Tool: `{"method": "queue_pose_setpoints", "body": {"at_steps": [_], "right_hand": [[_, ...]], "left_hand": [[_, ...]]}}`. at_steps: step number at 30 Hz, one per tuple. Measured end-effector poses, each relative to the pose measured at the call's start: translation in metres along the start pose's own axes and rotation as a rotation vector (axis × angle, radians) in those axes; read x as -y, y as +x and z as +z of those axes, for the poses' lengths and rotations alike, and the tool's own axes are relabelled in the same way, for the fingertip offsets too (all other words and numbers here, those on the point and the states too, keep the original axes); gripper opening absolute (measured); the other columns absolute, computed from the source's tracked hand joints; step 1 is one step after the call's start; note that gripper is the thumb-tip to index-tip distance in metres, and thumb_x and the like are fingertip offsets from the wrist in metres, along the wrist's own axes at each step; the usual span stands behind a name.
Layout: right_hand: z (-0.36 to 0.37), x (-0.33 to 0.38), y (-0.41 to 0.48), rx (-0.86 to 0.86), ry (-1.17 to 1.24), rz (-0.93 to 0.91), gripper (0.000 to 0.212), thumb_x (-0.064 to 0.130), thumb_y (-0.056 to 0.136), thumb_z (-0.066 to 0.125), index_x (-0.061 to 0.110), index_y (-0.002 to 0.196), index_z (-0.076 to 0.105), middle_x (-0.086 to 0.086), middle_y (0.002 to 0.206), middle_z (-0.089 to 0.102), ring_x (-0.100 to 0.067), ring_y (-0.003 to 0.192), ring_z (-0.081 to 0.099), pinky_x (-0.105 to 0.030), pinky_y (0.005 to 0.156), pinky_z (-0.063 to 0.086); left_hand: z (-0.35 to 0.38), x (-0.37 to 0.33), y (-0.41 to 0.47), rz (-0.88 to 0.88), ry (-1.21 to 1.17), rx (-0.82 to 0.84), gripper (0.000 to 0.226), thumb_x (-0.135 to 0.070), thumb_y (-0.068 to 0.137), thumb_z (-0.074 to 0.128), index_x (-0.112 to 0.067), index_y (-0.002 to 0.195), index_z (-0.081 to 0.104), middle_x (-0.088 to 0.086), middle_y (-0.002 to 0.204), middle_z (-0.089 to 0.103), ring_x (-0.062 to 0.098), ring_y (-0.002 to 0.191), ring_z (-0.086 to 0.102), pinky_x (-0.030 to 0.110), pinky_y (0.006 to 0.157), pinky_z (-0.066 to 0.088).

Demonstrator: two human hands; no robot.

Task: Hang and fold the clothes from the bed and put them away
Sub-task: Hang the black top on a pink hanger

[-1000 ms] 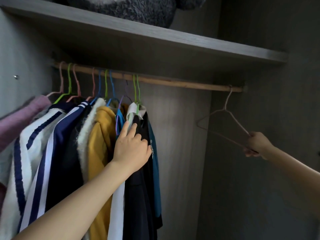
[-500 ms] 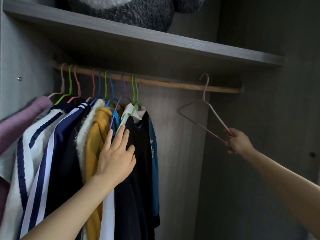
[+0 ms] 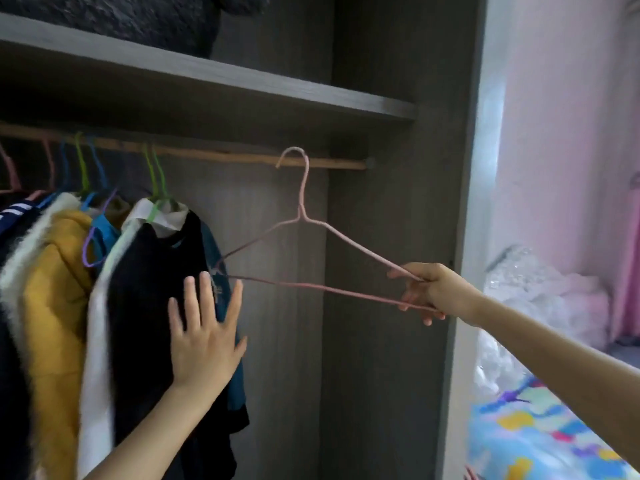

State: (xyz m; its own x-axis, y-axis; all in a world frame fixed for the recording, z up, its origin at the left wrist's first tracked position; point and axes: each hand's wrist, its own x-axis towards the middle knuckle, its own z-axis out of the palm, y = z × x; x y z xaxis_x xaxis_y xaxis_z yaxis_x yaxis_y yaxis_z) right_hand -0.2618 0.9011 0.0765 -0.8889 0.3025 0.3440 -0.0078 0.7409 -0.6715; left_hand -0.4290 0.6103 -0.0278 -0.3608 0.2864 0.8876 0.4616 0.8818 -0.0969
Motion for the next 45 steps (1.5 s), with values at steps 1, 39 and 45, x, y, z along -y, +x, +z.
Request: {"method": "queue_pose_setpoints", "body": {"at_steps": [1, 39, 45], "right_hand": [[-0.012, -0.009, -0.017, 0.015, 0.015, 0.024, 0.043, -0.007, 0.093, 0.037, 0.027, 0.101, 0.061, -0.005, 0.064, 0.068, -0.016, 0.035, 0.052, -0.018, 0.034, 0.032], [-0.281, -0.353, -0.641, -0.930, -0.362, 1.610, 0.045, 0.037, 0.089, 0.061, 0.017, 0.053, 0.043, 0.004, 0.051, 0.048, -0.014, 0.052, 0.045, -0.028, 0.054, 0.031], [-0.296, -0.389, -0.673, -0.939, -0.473, 1.817, 0.042, 0.039, 0.091, 0.056, 0.018, 0.058, 0.042, 0.003, 0.062, 0.050, -0.023, 0.071, 0.051, -0.029, 0.055, 0.030]], "left_hand": [[0.002, -0.016, -0.002, 0.000, -0.036, 0.035, 0.115, -0.032, 0.045, 0.093, -0.012, 0.142, 0.034, 0.039, 0.140, 0.032, 0.056, 0.129, 0.029, 0.069, 0.096, 0.029], [-0.021, -0.777, -0.213, 0.524, -1.331, 1.392, 0.083, -0.040, 0.064, 0.084, -0.016, 0.133, 0.046, 0.018, 0.113, 0.044, 0.036, 0.110, 0.047, 0.043, 0.095, 0.041], [-0.035, -0.866, -0.233, 0.054, -1.673, 1.644, 0.021, -0.019, 0.091, 0.061, -0.005, 0.106, 0.061, 0.015, 0.100, 0.058, 0.025, 0.092, 0.050, 0.035, 0.077, 0.038]]}}
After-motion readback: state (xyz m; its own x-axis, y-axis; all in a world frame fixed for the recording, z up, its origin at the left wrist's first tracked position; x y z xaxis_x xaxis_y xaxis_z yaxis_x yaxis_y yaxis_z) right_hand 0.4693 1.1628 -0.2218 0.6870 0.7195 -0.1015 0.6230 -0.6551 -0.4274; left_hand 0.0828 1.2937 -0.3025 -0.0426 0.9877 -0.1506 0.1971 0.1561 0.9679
